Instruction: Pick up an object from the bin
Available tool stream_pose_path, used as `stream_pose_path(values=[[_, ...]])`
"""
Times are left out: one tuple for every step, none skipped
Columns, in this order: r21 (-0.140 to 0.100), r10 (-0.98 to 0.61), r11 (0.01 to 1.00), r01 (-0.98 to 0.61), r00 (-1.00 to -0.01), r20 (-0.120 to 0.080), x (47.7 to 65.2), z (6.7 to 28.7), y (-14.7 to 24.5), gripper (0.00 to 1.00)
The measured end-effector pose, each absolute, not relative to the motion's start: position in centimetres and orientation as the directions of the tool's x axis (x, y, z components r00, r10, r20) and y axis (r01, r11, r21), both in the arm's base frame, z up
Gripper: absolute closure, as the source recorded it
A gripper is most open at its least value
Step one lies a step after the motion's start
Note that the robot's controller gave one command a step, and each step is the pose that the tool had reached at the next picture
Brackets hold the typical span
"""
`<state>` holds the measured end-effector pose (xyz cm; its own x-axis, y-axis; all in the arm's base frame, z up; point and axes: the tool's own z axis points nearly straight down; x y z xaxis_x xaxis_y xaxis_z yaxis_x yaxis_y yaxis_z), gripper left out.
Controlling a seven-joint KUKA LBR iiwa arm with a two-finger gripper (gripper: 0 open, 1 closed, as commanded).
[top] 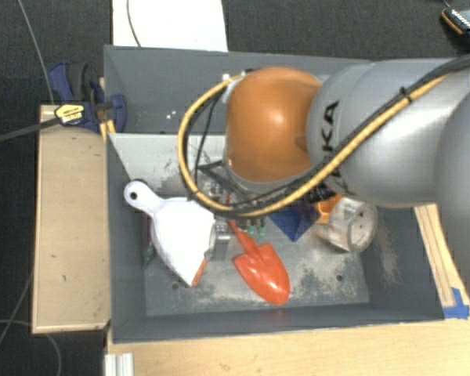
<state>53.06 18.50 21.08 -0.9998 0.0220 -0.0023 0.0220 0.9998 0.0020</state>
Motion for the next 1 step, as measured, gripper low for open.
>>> stream_pose_path(values=[[0.002, 0.023, 1.000, 0.023, -1.000, -0.002, 53.06, 21.08, 18.50, 0.00]])
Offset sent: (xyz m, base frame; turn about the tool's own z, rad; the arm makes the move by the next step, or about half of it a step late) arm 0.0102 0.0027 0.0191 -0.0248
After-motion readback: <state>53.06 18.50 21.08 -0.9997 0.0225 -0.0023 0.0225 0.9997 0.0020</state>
